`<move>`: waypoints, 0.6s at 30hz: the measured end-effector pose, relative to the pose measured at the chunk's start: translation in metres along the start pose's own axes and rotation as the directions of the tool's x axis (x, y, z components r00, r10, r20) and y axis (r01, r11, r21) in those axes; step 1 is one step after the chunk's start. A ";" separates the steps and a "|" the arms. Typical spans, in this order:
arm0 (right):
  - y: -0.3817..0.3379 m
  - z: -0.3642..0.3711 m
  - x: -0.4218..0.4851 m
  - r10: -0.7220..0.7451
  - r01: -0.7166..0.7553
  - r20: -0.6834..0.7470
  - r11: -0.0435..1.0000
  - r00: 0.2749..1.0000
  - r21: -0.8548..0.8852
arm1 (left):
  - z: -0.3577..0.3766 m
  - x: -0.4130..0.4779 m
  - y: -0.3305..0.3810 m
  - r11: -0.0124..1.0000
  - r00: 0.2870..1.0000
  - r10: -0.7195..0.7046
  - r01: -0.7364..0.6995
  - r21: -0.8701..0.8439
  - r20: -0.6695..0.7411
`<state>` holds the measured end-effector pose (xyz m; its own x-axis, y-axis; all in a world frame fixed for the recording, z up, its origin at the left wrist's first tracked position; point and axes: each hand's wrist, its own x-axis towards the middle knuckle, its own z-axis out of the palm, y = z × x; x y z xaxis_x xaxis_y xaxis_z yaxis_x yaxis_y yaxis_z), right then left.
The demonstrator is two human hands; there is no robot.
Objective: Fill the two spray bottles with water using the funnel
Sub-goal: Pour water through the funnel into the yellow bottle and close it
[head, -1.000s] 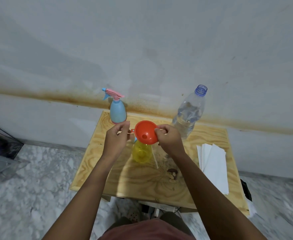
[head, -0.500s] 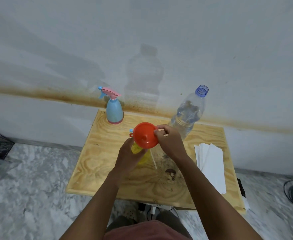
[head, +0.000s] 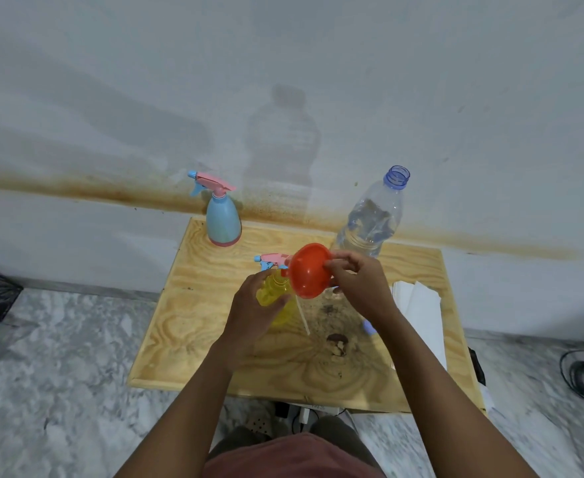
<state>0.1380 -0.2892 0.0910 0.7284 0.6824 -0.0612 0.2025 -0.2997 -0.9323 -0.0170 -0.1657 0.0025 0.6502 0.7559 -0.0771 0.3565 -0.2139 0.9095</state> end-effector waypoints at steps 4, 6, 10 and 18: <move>0.030 -0.016 -0.009 0.018 -0.027 -0.099 0.995 0.995 -0.094 | -0.001 0.000 -0.001 0.999 1.000 -0.020 0.020 -0.026 0.003; 0.051 -0.015 -0.017 -0.057 0.018 -0.139 0.962 0.989 -0.271 | -0.001 0.000 0.000 1.000 1.000 -0.022 0.022 -0.022 0.003; 0.090 0.000 -0.033 -0.244 0.172 -0.080 0.847 0.966 -0.503 | -0.002 0.001 0.002 0.998 0.999 -0.036 0.036 -0.046 0.008; 0.134 0.019 -0.044 -0.225 0.133 -0.035 0.687 0.974 -0.715 | -0.004 0.001 -0.002 0.994 0.998 -0.064 0.064 -0.087 0.007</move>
<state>0.1211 -0.3470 -0.0378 0.6865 0.7087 0.1630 0.7039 -0.5913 -0.3937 -0.0197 -0.1623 0.0023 0.6310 0.7634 -0.1380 0.3378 -0.1102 0.9347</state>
